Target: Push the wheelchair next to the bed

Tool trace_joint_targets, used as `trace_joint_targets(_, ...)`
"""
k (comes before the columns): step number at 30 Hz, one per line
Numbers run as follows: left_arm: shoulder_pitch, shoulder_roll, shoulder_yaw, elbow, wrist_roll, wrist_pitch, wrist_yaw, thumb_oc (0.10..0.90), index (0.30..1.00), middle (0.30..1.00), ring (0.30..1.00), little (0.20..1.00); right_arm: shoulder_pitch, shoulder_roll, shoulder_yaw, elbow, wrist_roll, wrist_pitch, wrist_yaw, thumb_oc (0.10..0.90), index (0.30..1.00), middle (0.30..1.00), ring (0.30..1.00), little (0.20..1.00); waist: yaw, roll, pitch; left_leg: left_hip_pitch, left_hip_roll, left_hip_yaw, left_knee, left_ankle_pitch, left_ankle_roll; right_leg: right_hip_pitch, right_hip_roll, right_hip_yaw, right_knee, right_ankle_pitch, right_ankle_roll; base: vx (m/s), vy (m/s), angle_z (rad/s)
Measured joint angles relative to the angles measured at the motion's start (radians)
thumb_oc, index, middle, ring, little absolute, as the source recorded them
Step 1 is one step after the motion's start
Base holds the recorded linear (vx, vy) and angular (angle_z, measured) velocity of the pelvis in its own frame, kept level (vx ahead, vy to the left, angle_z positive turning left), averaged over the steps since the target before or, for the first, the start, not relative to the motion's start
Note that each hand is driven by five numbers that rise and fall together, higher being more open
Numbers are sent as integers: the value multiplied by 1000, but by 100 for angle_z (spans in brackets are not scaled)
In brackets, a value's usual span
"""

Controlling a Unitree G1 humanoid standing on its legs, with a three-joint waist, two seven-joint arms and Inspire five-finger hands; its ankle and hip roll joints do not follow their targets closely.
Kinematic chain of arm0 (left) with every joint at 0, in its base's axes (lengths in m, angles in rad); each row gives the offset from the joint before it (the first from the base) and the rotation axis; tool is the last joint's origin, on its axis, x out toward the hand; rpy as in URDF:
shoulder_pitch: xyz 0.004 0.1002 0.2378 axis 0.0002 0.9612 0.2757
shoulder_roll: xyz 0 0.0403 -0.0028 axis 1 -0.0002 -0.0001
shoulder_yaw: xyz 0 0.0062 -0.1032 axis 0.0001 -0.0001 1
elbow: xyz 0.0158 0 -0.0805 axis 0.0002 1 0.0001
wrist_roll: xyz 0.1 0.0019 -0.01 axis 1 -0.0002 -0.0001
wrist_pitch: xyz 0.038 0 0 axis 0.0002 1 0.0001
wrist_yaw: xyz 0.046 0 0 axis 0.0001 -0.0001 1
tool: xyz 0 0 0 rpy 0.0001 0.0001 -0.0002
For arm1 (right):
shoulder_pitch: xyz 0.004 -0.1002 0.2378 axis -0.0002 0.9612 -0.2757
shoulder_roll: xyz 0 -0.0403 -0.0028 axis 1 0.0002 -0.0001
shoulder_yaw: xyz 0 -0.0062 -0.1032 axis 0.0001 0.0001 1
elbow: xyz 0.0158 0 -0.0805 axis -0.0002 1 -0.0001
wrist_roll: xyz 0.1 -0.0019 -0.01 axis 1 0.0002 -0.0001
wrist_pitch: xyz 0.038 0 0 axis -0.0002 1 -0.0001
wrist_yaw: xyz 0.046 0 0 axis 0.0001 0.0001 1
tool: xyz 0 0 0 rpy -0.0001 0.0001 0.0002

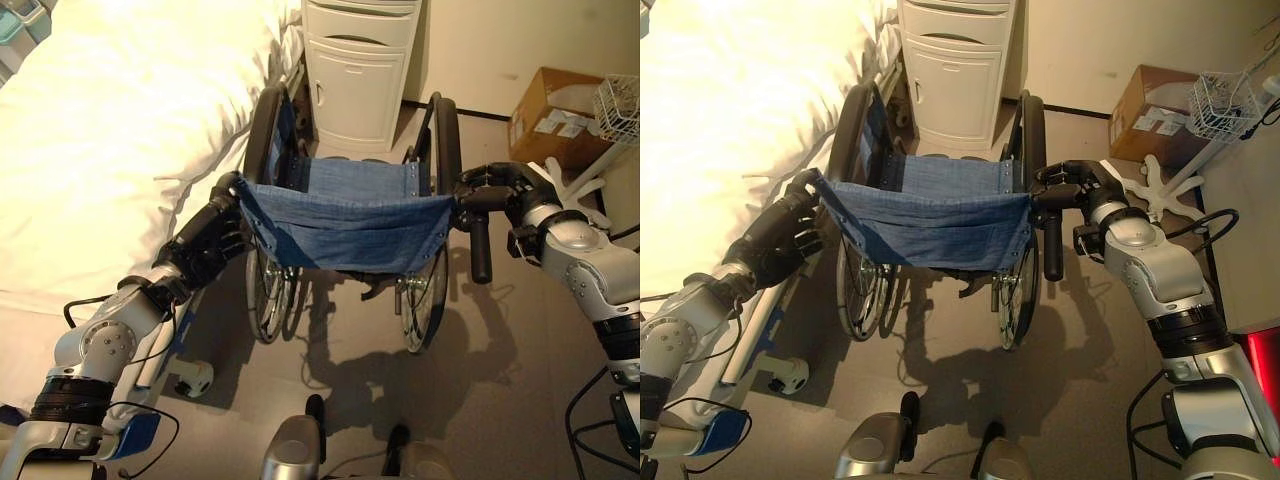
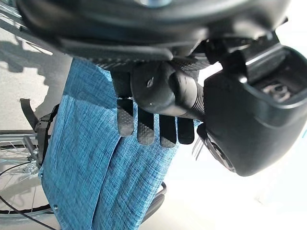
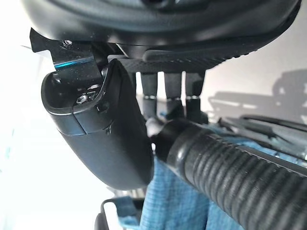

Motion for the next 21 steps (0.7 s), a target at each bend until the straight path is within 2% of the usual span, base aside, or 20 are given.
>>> trace_joint_targets(15, 3, -10, 2, -44, 31, -18, 70, 800, 900, 900, 900, 900, 47, 7, -30, -31, 42, -33, -59, 800, 900, 900, 900, 900, -3, 0, 0, 7, 4, -19, -15, 0, 0, 19, 13, -7, -25, 6, -2, -10, -21, 2)
trace_joint_targets(21, 86, -57, 82, -122, 36, -21, 94, 800, 900, 900, 900, 900, 161, 19, -109, -145, 43, -66, -85, 800, 900, 900, 900, 900, -5, 0, 0, 16, 3, -20, -38, 4, 5, 31, 18, -8, -56, 14, -2, -34, -20, -1)
